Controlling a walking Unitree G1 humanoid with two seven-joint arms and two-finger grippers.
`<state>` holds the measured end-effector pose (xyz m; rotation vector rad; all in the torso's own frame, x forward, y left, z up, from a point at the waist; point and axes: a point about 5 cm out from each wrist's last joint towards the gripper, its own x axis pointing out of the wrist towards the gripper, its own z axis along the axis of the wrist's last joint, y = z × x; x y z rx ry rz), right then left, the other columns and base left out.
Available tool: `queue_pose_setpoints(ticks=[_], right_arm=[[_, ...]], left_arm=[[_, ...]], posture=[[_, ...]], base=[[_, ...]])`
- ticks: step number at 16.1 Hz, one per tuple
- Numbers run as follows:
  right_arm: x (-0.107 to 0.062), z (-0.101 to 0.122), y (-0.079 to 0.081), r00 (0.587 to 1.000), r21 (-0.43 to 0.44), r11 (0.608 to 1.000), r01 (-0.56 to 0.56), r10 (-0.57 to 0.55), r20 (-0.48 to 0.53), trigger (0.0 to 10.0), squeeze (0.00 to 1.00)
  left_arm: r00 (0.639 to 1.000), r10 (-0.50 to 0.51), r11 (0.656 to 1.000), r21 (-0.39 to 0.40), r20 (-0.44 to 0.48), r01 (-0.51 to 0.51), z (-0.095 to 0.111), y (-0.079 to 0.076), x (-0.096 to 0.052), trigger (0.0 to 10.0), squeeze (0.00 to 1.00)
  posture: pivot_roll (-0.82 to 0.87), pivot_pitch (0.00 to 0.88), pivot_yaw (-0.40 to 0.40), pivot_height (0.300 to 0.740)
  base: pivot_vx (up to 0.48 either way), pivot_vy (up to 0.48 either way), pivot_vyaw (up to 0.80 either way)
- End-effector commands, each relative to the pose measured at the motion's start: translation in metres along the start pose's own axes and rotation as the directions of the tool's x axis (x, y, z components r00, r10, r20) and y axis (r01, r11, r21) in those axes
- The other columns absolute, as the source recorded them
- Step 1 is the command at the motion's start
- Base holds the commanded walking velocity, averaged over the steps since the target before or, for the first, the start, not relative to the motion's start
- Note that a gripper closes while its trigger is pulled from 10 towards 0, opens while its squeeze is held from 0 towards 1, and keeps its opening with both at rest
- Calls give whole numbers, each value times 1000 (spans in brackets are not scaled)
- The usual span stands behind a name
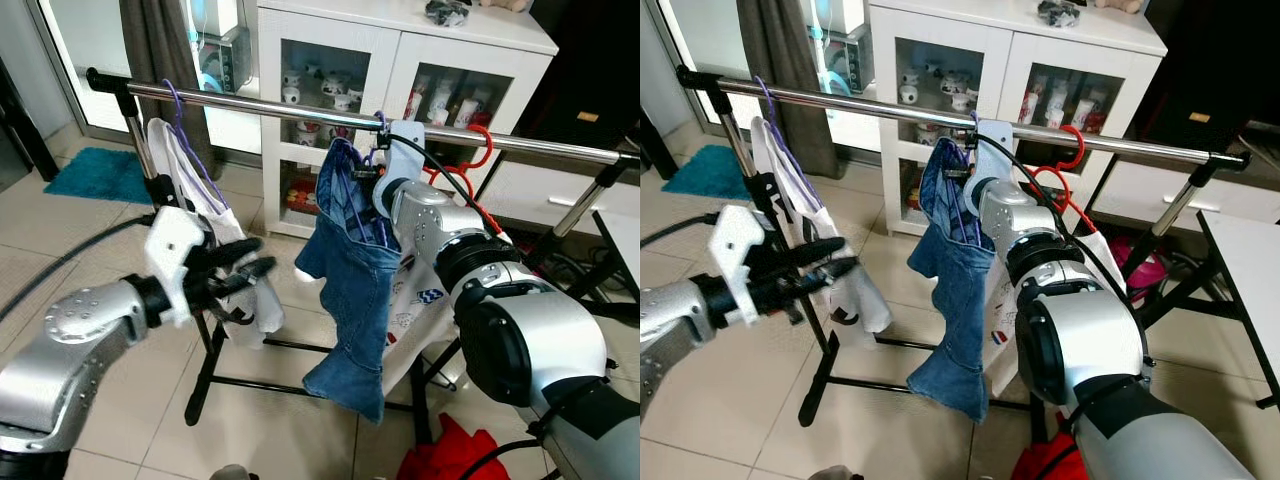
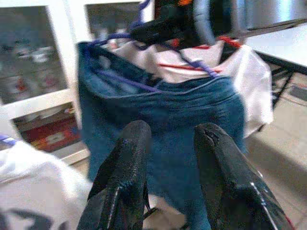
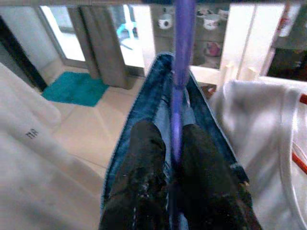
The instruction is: Hang hanger
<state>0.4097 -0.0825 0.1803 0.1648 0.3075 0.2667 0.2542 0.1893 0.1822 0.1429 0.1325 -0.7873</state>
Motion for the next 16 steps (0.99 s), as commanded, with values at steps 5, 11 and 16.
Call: queue_pose_setpoints(ticks=[5,11,16], right_arm=[[-14,33,-11,963,21,988,-153,145,227,10000,1000],[-70,8,-8,878,-40,946,-320,312,363,10000,643],[-111,-36,-14,924,-15,983,-182,177,339,10000,0]], left_arm=[[981,191,981,18,-15,-191,-12,13,0,10000,0],[965,263,964,-43,14,-262,-20,3,6,10000,0],[892,445,895,-71,76,-441,-21,2,7,10000,0]], posture=[[-13,0,-34,740],[-33,0,-39,740],[-53,0,-60,740]], base=[[0,0,0],[0,0,0],[0,0,0]])
